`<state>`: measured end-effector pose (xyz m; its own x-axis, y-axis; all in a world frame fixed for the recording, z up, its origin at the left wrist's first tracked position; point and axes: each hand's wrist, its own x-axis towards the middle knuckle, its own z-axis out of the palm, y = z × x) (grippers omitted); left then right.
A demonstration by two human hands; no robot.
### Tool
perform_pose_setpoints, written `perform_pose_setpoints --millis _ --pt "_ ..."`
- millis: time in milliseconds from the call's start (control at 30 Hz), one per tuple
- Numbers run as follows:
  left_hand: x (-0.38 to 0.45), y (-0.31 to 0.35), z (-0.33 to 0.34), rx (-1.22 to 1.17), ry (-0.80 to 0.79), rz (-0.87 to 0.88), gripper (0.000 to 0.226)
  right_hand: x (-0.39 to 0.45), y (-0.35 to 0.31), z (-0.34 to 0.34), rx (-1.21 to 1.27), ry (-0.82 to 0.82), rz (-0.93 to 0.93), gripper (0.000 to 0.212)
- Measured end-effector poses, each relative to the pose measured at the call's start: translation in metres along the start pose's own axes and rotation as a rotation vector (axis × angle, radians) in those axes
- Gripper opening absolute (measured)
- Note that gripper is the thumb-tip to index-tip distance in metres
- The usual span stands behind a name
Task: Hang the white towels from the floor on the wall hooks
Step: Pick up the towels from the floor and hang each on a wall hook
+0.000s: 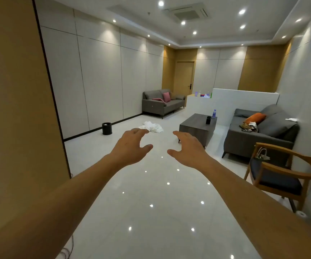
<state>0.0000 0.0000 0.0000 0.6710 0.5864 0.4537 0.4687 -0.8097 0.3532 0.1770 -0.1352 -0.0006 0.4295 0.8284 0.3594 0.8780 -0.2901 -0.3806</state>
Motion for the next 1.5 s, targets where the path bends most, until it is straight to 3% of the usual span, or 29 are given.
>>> perform_pose_setpoints --millis 333,600,867,1267,1500 --pt "0.175 -0.020 0.066 0.048 -0.043 -0.069 0.062 0.179 0.096 0.020 -0.006 -0.080 0.023 0.077" --pt "0.280 -0.076 0.137 0.027 -0.091 -0.123 0.061 0.287 0.149 0.073 0.027 -0.161 0.044 0.075" --pt "0.394 -0.177 0.198 0.007 -0.142 -0.117 0.063 0.421 0.171 0.148 0.009 -0.175 0.077 0.075" --pt "0.618 -0.340 0.221 -0.040 -0.155 -0.060 0.063 0.672 0.160 0.237 0.001 -0.134 0.128 0.074" --pt "0.708 -0.417 0.271 -0.074 -0.208 -0.082 0.062 0.788 0.188 0.297 0.003 -0.182 0.166 0.074"
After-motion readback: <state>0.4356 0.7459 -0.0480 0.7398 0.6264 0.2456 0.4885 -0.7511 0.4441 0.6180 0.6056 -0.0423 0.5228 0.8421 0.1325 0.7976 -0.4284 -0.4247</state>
